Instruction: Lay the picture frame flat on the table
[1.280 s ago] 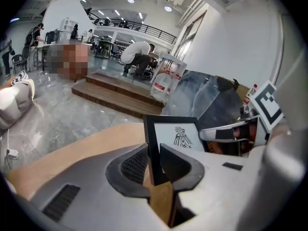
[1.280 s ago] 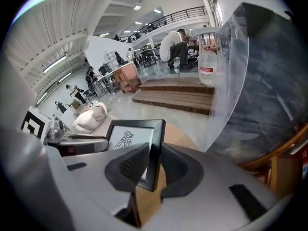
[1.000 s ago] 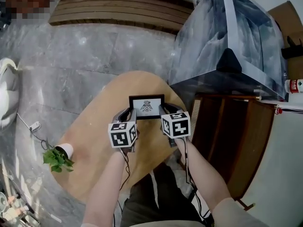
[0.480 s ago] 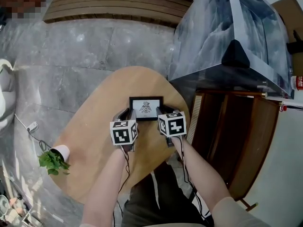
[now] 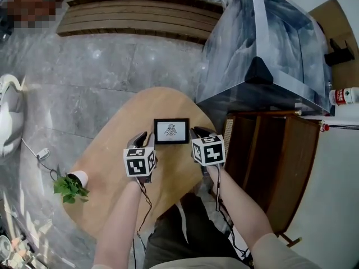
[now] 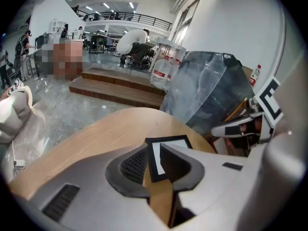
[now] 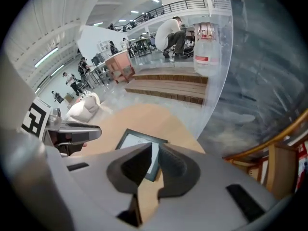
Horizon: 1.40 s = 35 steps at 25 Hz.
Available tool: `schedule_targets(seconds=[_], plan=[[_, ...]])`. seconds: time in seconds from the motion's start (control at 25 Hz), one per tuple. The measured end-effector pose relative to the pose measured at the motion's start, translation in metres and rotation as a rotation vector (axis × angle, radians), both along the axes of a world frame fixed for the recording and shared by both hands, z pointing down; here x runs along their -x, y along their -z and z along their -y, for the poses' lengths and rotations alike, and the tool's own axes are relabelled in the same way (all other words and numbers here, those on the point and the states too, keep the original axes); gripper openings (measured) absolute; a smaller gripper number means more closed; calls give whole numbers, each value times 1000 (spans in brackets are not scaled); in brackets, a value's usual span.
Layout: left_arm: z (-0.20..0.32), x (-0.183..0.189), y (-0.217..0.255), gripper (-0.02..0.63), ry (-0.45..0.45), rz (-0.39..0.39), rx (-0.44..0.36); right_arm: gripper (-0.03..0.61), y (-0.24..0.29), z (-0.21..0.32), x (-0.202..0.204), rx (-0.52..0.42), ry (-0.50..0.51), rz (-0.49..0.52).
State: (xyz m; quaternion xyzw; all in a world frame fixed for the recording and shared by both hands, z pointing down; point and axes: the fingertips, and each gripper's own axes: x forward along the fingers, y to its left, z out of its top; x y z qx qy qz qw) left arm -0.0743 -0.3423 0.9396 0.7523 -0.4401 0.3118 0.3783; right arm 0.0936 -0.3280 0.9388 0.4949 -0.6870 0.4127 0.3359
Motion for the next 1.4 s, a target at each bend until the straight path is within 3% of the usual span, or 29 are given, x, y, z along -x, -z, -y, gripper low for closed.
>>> schedule_targets(seconds=[0.2, 0.56, 0.8, 1.04, 1.4], plan=[[9, 12, 81, 52, 14, -5, -81, 17, 84, 10, 5, -95, 22, 29], [-3, 8, 260, 25, -40, -46, -295, 0, 264, -3, 16, -319, 44, 95], [-26, 21, 368, 21, -58, -63, -422, -3, 379, -27, 23, -484, 37, 146], [-61, 24, 466, 17, -58, -98, -548, -3, 477, -69, 26, -570, 21, 252], [-129, 34, 591, 17, -29, -181, -713, -3, 589, -137, 46, -798, 166, 228]])
